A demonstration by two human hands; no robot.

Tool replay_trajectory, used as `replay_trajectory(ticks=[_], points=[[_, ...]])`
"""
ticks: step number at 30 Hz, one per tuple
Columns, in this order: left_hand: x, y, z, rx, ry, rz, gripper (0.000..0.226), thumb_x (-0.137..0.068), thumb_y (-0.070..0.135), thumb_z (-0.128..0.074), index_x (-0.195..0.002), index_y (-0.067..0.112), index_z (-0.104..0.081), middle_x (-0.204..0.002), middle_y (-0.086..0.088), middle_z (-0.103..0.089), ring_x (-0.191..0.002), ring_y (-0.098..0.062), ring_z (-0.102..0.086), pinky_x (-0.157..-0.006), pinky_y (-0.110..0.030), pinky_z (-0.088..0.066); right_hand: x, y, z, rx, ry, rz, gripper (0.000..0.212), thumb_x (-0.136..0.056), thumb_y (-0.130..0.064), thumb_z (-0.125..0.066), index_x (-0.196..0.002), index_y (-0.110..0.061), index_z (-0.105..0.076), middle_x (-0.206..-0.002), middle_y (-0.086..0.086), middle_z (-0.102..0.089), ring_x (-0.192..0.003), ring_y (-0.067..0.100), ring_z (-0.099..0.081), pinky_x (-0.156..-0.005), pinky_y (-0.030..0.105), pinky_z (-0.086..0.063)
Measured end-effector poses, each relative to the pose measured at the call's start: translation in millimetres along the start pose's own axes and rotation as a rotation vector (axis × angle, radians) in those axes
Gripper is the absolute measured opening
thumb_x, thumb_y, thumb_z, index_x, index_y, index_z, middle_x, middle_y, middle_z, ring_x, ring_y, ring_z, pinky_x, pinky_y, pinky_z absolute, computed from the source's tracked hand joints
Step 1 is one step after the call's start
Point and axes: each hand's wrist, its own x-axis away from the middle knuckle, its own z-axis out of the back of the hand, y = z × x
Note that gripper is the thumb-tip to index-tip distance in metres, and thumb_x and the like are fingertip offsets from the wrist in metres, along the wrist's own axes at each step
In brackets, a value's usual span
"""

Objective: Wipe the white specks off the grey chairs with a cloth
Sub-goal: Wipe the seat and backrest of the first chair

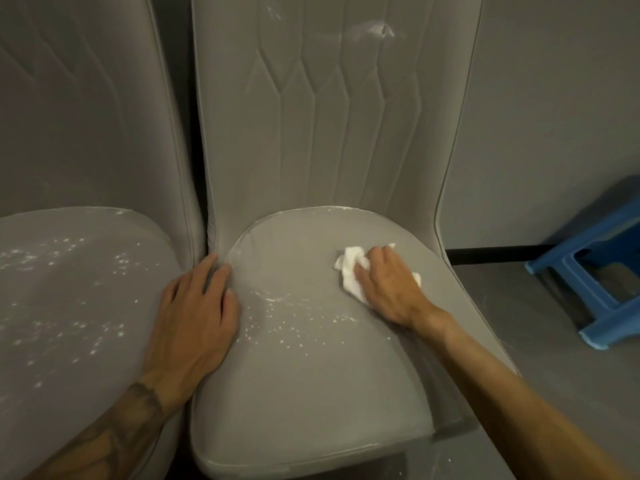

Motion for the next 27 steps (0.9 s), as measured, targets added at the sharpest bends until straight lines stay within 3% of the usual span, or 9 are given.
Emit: replay_trajectory(ticks=[2,4,6,9,12,15,20,23,27], points=[[0,0,0,-0.009,-0.002,-0.01,0.052,-0.102,0.031,-0.033,-0.142,0.008,-0.056,-0.156,-0.015,-0.048,-0.142,-0.031,-0.048,-0.116,-0.05,-0.037,19,-8,3,-0.075,-0.106,0.1,0.04,-0.103,-0.043,-0.029,-0.104,-0.01,-0.05,-0.102,0.011,-0.052,-0.091,0.027,-0.047,-0.089,0.037,-0.038],[1,-1,1,-0.008,-0.009,-0.014,0.053,-0.103,0.032,-0.031,-0.143,0.008,-0.055,-0.156,-0.015,-0.047,-0.142,-0.03,-0.047,-0.117,-0.05,-0.036,20,8,15,-0.071,-0.127,0.119,0.035,-0.104,-0.038,-0.035,-0.108,-0.007,-0.05,-0.104,0.012,-0.052,-0.093,0.027,-0.048,-0.09,0.034,-0.035],[2,-1,1,-0.003,-0.007,-0.018,0.053,-0.103,0.032,-0.031,-0.143,0.007,-0.055,-0.156,-0.015,-0.047,-0.142,-0.031,-0.047,-0.117,-0.049,-0.036,12,33,25,0.002,-0.089,-0.009,0.028,-0.105,-0.027,-0.042,-0.106,-0.001,-0.053,-0.105,0.019,-0.054,-0.097,0.035,-0.05,-0.091,0.038,-0.033],[1,-1,1,-0.002,0.006,-0.018,0.053,-0.103,0.032,-0.031,-0.141,0.006,-0.056,-0.155,-0.016,-0.049,-0.141,-0.032,-0.049,-0.115,-0.05,-0.037,8,40,23,0.157,-0.072,-0.199,0.033,-0.106,-0.028,-0.033,-0.114,-0.002,-0.052,-0.114,0.017,-0.054,-0.103,0.032,-0.047,-0.093,0.038,-0.033],[1,-1,1,-0.004,0.02,-0.023,0.051,-0.102,0.031,-0.032,-0.139,0.005,-0.057,-0.153,-0.017,-0.05,-0.139,-0.034,-0.05,-0.113,-0.051,-0.038,33,3,9,-0.014,-0.003,-0.082,0.025,-0.105,-0.027,-0.038,-0.106,-0.006,-0.051,-0.104,0.015,-0.053,-0.094,0.03,-0.048,-0.09,0.038,-0.035],[1,-3,0,-0.013,0.014,-0.035,0.051,-0.103,0.031,-0.033,-0.14,0.005,-0.056,-0.153,-0.018,-0.049,-0.14,-0.034,-0.049,-0.113,-0.051,-0.038,53,3,19,-0.103,-0.088,0.054,0.027,-0.105,-0.037,-0.035,-0.104,-0.014,-0.048,-0.1,0.005,-0.05,-0.089,0.022,-0.046,-0.087,0.03,-0.035],[0,-3,0,0.008,-0.009,-0.025,0.054,-0.104,0.034,-0.029,-0.144,0.007,-0.054,-0.156,-0.016,-0.047,-0.14,-0.033,-0.048,-0.116,-0.052,-0.035,38,48,40,0.017,-0.001,-0.283,0.027,-0.104,-0.025,-0.043,-0.102,-0.001,-0.055,-0.101,0.019,-0.054,-0.093,0.035,-0.048,-0.088,0.047,-0.04],[0,-2,0,0.002,0.003,-0.019,0.052,-0.104,0.033,-0.03,-0.141,0.007,-0.055,-0.154,-0.016,-0.048,-0.137,-0.035,-0.05,-0.112,-0.052,-0.037,48,25,24,0.068,0.069,-0.199,0.02,-0.102,-0.017,-0.045,-0.096,0.0,-0.055,-0.093,0.023,-0.055,-0.082,0.037,-0.05,-0.081,0.051,-0.042],[0,-3,0,0.004,-0.014,-0.021,0.054,-0.104,0.034,-0.029,-0.143,0.006,-0.053,-0.155,-0.016,-0.046,-0.139,-0.035,-0.048,-0.114,-0.052,-0.037,67,14,23,-0.114,-0.029,-0.08,0.022,-0.105,-0.037,-0.037,-0.1,-0.018,-0.045,-0.097,0.002,-0.047,-0.087,0.021,-0.046,-0.086,0.033,-0.037]])
